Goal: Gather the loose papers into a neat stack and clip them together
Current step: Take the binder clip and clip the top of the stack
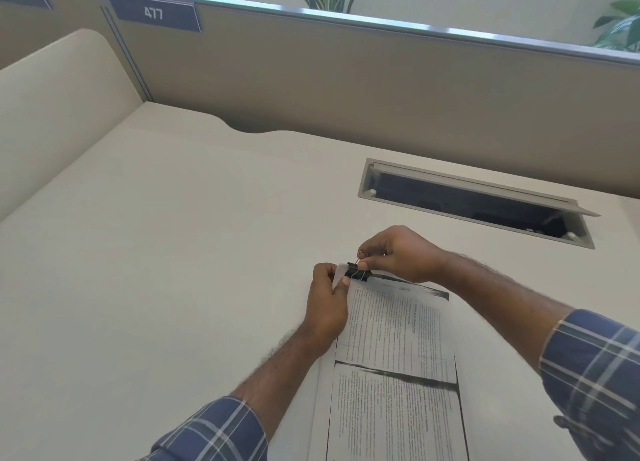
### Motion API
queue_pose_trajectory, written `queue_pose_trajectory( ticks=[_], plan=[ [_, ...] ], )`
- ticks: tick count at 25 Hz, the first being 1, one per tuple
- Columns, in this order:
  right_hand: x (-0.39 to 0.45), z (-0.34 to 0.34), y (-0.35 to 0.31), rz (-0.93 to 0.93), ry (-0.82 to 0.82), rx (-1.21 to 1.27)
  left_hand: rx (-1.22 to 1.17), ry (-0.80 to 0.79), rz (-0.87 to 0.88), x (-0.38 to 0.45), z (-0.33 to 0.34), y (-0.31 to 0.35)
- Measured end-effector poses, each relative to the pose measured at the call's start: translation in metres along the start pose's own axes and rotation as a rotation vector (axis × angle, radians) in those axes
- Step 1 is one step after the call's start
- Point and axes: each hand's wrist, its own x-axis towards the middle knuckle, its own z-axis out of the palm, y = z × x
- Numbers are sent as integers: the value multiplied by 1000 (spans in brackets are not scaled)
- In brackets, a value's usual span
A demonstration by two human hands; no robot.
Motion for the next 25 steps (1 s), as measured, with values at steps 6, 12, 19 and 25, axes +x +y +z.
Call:
queue_pose_trajectory(
  ticks=[6, 12, 19, 25],
  plan=[
    [3, -1, 7, 54, -121, 16, -37, -17, -23, 3, -2, -3],
    [-18, 11, 15, 142, -40, 127, -119, -23, -52, -1, -10, 7],
    [-100, 48, 38, 323, 543, 514, -246, -69, 17, -20, -34, 25],
    [-157, 82, 35, 189, 367, 979, -460, -81, 60, -38, -54, 68]
  ],
)
